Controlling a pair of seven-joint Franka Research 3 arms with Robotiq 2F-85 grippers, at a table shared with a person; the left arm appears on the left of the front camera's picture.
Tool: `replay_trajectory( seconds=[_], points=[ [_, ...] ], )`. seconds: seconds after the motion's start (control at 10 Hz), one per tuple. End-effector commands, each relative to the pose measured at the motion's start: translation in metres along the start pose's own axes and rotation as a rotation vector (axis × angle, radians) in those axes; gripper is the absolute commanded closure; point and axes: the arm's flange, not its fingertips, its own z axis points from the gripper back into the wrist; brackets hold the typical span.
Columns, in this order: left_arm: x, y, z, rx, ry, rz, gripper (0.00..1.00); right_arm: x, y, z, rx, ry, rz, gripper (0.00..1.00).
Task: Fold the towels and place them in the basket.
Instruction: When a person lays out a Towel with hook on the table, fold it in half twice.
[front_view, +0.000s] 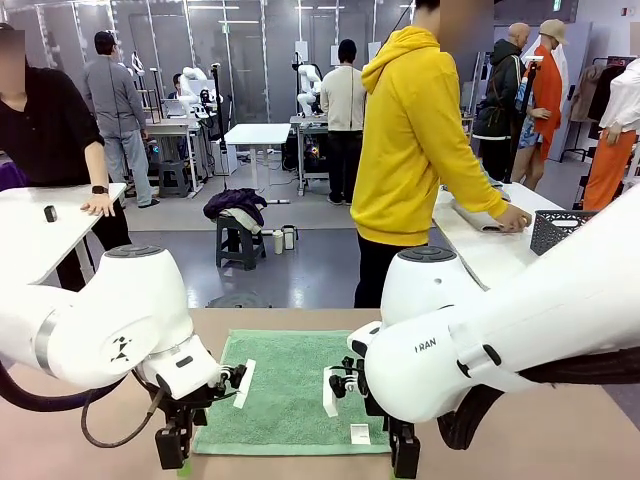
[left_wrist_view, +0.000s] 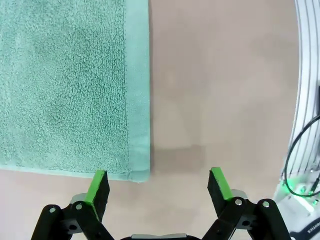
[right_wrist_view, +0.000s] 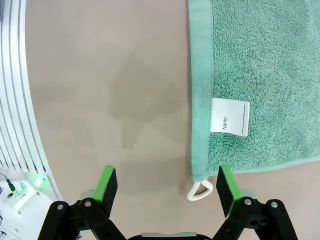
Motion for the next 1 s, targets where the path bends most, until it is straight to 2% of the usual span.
replay_trajectory(
  seconds=[0.0,0.5,0.9],
  points=[
    [0.003,0.008,-0.011,0.008,-0.006,-0.018,0.00,0.004,-0.008,-0.003,-0.007,0.006,-0.003,0.00],
    [0.004,0.013,-0.020,-0.032,0.009,-0.018,0.00,0.005,-0.012,-0.012,0.031,-0.015,-0.002,0.00],
    [0.007,0.016,-0.024,-0.050,0.008,-0.024,0.00,0.005,-0.025,-0.014,0.015,-0.018,0.011,0.00]
  ],
)
